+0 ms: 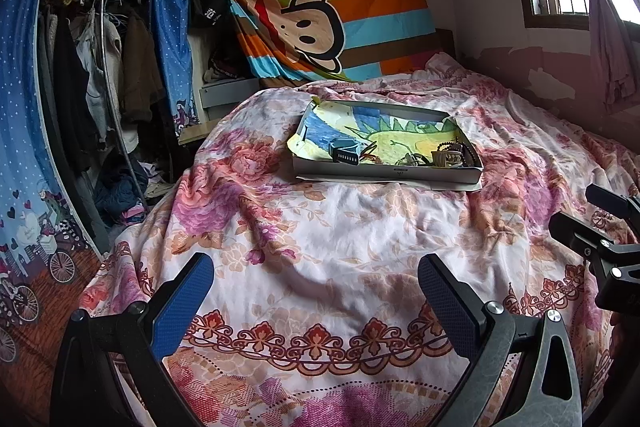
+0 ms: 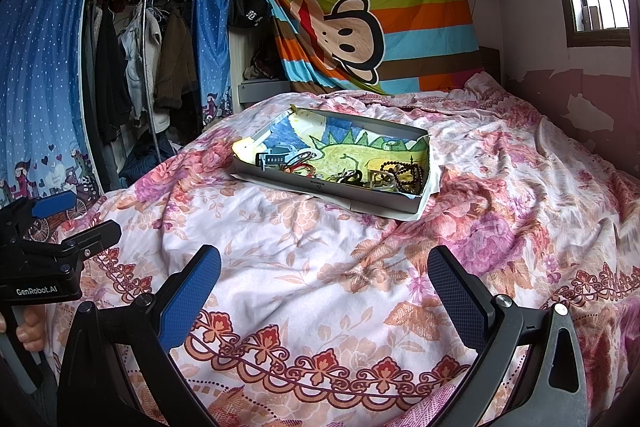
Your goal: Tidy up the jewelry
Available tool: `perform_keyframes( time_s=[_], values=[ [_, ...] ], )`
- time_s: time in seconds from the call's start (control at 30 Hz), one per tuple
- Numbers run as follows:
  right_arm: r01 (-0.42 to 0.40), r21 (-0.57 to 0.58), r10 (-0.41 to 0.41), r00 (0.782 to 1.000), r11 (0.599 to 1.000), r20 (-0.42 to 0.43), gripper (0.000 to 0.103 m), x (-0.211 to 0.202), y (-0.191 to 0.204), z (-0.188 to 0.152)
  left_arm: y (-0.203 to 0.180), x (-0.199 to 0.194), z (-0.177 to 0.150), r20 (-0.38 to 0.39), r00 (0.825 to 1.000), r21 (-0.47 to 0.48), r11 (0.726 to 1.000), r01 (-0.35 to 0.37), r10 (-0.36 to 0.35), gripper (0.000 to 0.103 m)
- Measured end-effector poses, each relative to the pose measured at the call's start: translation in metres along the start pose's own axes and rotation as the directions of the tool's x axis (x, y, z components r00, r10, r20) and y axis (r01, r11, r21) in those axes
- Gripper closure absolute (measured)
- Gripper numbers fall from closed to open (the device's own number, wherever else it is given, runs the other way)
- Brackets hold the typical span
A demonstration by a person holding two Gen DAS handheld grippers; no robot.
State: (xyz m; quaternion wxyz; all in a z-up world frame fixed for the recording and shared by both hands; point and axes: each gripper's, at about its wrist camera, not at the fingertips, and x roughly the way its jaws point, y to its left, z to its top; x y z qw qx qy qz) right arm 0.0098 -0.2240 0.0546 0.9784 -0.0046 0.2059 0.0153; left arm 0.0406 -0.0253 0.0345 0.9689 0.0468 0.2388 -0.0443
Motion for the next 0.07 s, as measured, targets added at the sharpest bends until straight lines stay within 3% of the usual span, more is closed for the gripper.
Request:
perform_keyframes(
  time_s=[0.07],
  values=[
    [0.000, 0.000, 0.000, 1.000, 1.000, 0.001, 0.002, 0.0002, -0.0003, 0.0004, 0.0005, -0.0003, -0.0003, 0.000, 1.000, 0.001, 1.000, -0.001, 0.001, 0.000]
  ],
)
